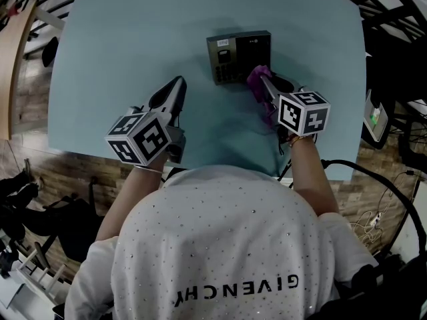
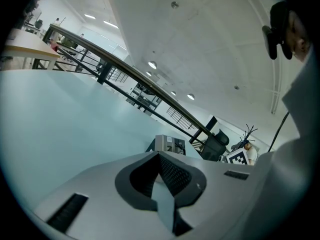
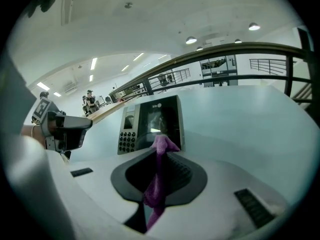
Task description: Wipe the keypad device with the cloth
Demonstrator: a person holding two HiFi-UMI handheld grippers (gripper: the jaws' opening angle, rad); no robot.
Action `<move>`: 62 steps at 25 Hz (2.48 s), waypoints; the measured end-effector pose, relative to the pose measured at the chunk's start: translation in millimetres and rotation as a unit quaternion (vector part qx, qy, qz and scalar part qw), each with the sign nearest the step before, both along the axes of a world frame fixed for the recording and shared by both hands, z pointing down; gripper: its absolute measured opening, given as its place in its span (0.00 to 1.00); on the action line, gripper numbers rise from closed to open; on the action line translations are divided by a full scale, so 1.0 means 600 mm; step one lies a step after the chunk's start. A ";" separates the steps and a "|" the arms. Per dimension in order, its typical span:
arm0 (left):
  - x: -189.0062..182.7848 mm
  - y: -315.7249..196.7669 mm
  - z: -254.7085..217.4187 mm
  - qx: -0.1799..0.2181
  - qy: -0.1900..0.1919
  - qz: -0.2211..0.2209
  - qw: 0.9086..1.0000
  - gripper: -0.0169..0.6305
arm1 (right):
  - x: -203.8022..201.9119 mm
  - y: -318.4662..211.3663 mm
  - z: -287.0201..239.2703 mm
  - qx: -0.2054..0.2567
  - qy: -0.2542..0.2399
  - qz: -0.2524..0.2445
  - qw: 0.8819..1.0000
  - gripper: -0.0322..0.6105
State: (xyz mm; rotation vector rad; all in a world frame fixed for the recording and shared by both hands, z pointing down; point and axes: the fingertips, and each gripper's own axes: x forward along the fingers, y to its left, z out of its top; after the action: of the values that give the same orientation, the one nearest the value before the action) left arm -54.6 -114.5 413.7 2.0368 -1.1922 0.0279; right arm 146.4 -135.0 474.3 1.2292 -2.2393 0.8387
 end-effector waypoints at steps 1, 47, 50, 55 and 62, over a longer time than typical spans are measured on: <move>0.000 -0.001 0.001 0.000 0.000 0.001 1.000 0.03 | 0.006 -0.001 0.001 -0.001 -0.003 0.007 1.000 0.11; -0.152 -0.026 -0.023 0.069 -0.011 0.018 0.997 0.03 | -0.259 -0.007 -0.046 0.102 0.339 -0.196 0.914 0.11; -0.136 -0.024 -0.018 0.064 -0.013 0.023 0.998 0.03 | -0.239 0.007 -0.031 0.080 0.323 -0.186 0.924 0.11; -0.130 -0.007 -0.017 0.066 -0.011 0.028 0.997 0.03 | -0.234 0.047 -0.012 0.039 0.276 -0.165 0.946 0.11; -0.134 -0.003 -0.024 0.067 -0.017 0.017 0.997 0.03 | -0.240 -0.019 -0.182 0.146 0.179 -0.096 0.968 0.11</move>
State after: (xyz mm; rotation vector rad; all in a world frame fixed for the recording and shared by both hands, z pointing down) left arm -135.1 -116.3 399.0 2.1811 -1.2079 -0.0003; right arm 2.2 -146.5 365.1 1.1531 -2.1812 0.1958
